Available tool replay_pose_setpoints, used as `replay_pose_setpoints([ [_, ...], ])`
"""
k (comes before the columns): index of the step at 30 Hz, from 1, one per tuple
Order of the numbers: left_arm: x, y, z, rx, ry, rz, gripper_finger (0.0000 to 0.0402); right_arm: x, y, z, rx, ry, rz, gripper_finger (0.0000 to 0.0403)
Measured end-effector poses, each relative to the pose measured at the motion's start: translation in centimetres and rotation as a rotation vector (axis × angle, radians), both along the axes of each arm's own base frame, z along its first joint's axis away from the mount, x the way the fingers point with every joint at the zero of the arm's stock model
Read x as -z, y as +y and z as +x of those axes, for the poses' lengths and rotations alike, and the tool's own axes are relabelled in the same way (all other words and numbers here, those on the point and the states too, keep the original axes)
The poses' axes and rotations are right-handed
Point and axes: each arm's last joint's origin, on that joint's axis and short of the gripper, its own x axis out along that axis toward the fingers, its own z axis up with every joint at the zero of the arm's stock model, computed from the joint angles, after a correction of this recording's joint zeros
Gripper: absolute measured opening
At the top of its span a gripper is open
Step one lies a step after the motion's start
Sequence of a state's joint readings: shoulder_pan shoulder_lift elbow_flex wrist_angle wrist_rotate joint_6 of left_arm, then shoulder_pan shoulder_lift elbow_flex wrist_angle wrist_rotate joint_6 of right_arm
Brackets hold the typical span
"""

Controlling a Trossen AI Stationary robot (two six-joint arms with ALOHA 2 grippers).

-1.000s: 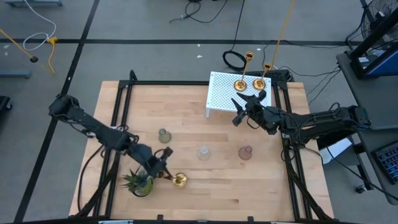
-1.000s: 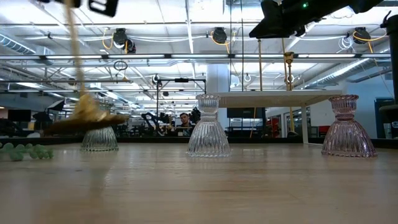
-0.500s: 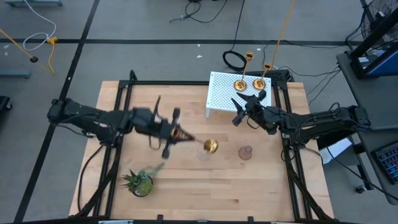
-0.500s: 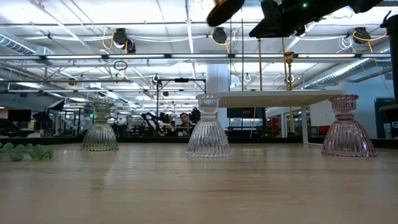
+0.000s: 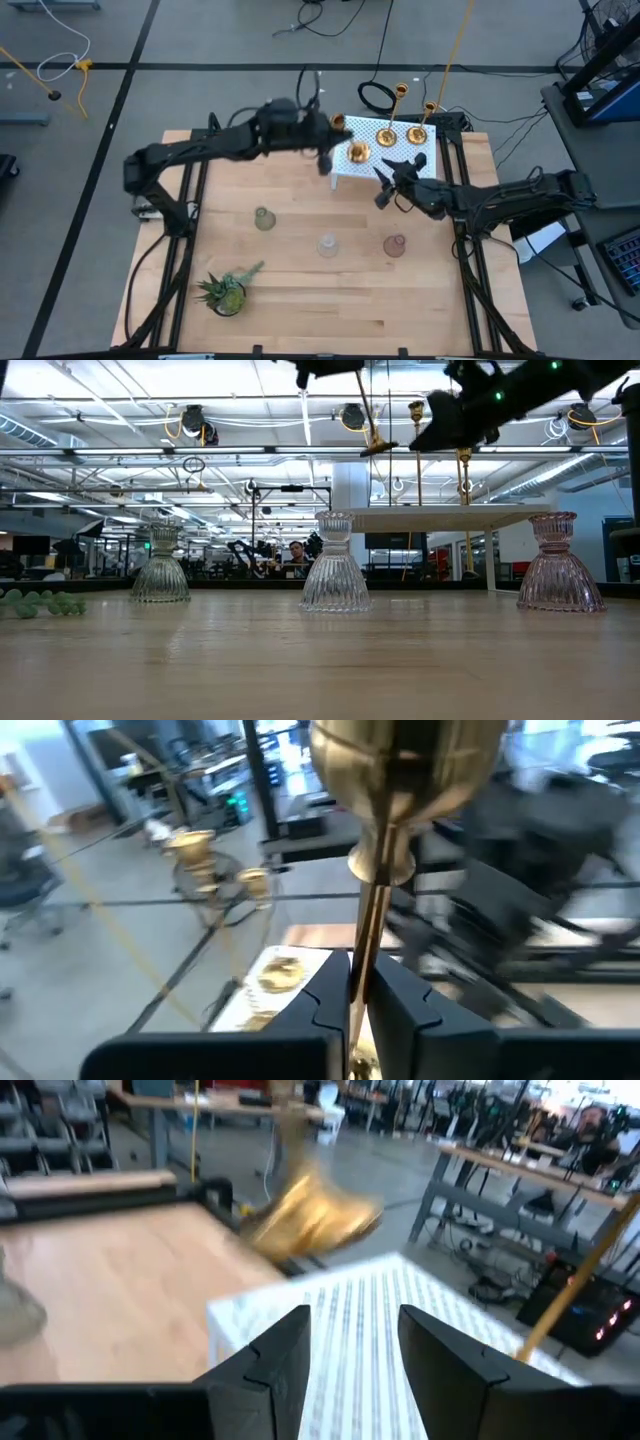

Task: Pick & Place candle stick holders
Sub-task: Put the gold candle holder on the shelf

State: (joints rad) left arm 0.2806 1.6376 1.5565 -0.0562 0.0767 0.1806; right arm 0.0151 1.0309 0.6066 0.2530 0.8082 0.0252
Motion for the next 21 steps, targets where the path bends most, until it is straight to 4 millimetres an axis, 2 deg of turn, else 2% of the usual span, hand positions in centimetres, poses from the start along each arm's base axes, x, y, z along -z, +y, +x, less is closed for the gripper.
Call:
replay_pose_setpoints([
  [5,1.4,3.8,1.4,-0.082,0.042,-0.041,0.0021,2.4,0.0,-0.7,0.013,0.032,0.037,0.0144],
  [9,3.3,6.1,2.3,-0.106,0.056,-0.080,0.0027,3.7,0.1,-1.2,0.018,0.029,0.077,0.0144],
  [13,5.3,7.7,3.1,-0.090,0.074,-0.086,0.0017,4.5,0.5,-1.4,0.007,0.028,0.096,0.0144],
  [21,7.0,10.4,3.2,-0.138,0.082,-0.091,0.0035,4.8,0.6,-1.5,-0.003,0.025,0.096,0.0144],
])
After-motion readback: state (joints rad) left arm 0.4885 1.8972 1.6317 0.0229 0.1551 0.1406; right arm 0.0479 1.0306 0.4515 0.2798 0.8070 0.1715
